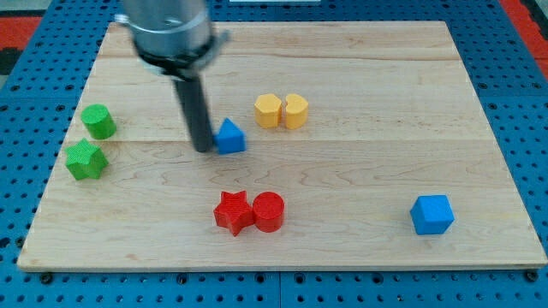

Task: Slide the blue triangle to the blue cube

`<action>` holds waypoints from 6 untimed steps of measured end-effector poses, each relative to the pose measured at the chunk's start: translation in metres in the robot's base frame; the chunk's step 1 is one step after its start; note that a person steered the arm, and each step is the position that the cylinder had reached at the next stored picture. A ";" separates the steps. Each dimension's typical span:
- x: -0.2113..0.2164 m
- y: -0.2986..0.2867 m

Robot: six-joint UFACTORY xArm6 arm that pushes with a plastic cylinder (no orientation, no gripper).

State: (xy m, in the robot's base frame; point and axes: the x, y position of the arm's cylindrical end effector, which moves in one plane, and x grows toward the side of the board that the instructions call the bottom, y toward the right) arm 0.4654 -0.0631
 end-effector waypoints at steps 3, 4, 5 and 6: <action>-0.051 -0.012; -0.028 0.060; 0.028 0.123; 0.066 0.189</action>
